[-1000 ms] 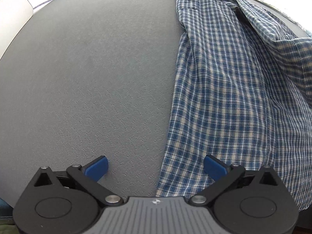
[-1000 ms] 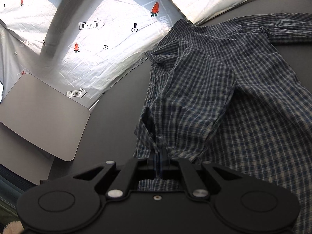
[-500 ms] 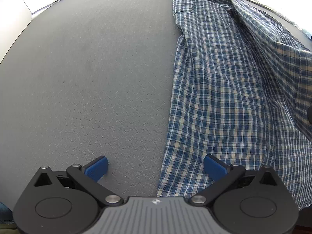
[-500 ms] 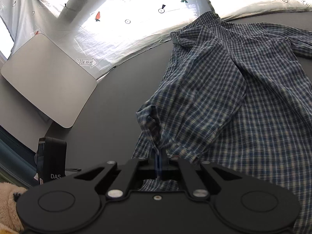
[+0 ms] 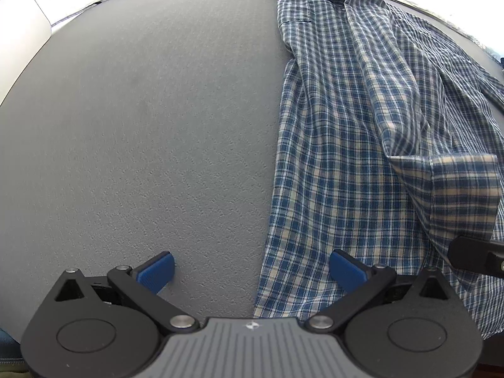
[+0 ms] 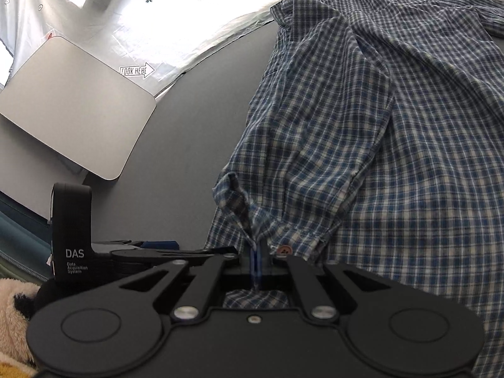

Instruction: Fold clothes

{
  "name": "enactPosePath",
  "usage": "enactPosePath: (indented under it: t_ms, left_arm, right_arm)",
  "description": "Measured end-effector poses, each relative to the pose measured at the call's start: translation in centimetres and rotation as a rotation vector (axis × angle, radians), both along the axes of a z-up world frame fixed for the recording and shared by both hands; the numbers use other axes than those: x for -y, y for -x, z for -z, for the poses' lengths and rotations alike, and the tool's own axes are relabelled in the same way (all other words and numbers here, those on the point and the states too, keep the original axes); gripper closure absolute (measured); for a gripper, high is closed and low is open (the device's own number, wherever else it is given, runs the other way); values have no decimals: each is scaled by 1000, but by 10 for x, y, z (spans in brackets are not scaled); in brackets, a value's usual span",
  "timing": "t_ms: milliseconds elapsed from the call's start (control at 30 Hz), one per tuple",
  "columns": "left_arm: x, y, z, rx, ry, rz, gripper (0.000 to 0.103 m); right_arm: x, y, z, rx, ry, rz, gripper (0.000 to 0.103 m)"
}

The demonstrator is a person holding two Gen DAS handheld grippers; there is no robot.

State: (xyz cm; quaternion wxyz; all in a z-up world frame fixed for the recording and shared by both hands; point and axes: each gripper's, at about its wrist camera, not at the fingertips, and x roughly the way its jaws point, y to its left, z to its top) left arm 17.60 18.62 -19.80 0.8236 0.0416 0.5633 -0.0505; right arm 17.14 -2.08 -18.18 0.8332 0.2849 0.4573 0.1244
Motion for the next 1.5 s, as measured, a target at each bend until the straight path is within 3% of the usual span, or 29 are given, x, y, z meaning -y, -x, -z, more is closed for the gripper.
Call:
enactPosePath:
  t_ms: [467, 933, 1033, 1200, 1333, 1500]
  left_arm:
    - [-5, -4, -3, 0, -2, 22, 0]
    - [5, -45, -17, -45, -9, 40, 0]
    - [1, -65, -14, -78, -15, 45, 0]
    - [-10, -88, -32, -66, -53, 25, 0]
    - [-40, -114, -62, -16, 84, -101, 0]
    - [-50, -138, -88, 77, 236, -179, 2]
  right_arm:
    - [2, -15, 27, -107, -46, 16, 101]
    - [12, -36, 44, -192, -104, -3, 102]
    - [15, -43, 38, -198, -108, -16, 98]
    - [36, -55, 1, -53, -136, 9, 72]
    - [66, -69, -14, 36, -179, 105, 67]
    - [97, -100, -3, 29, -146, 241, 67]
